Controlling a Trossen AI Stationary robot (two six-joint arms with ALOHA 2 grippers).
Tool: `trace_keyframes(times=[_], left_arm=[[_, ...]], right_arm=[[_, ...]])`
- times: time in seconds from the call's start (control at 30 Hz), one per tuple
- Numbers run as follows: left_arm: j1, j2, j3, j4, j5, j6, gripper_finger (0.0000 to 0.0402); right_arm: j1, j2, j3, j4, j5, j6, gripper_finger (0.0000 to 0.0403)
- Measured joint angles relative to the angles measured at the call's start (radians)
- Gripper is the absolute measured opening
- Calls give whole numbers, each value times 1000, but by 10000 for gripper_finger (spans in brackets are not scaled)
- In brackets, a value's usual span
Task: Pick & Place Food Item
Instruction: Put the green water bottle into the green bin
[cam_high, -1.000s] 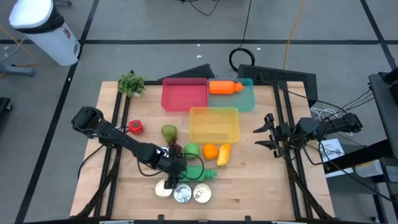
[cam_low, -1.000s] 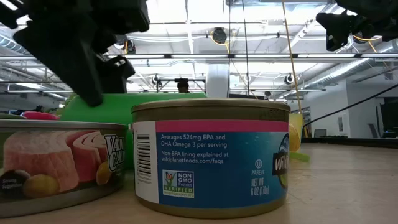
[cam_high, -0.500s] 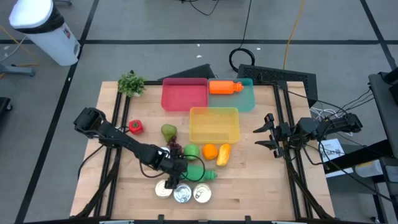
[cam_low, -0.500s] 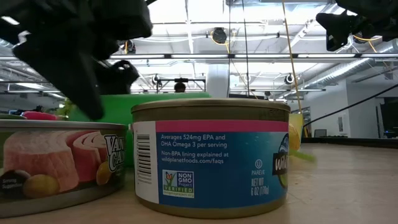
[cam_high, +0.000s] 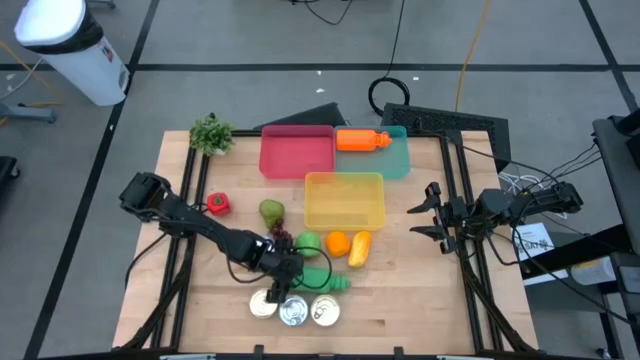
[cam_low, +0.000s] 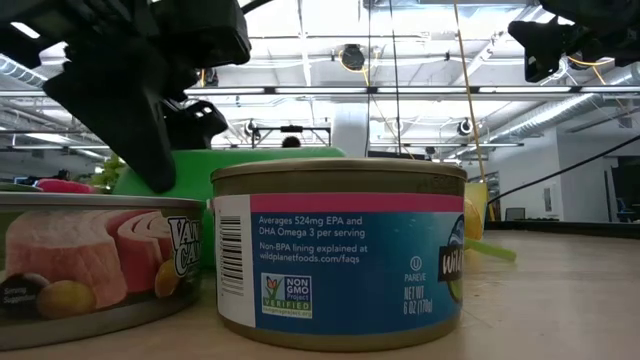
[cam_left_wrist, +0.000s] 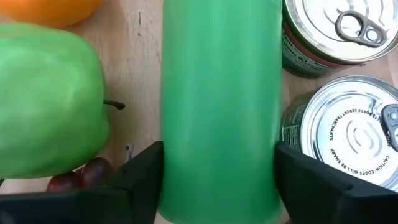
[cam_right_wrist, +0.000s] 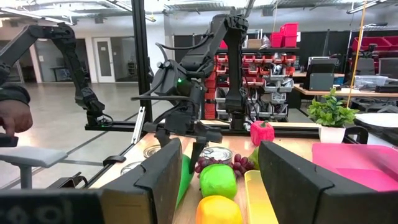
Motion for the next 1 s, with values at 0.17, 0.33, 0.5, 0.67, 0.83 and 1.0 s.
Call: trace_keyframes(times=[0.17,0.33,0.5,0.67,0.83,1.0], left_arm=[[14,-16,-2,-8,23,1,219],[19,-87,-10,-30,11,11,214],[16,-185,-6,-5,-87,27,213],[12,-262,-5,4,-192,58,213],[14,-289,-4,14,-273,76,213],[30,-288,-4,21,-267,73,213]], right_arm=[[0,0,0,0,0,0,196],[0,0,0,0,0,0,196],[0,0,0,1,0,0,196],[0,0,0,0,0,0,196],[0,4,0,5,0,20,196],[2,101,-25,135,0,61,196]])
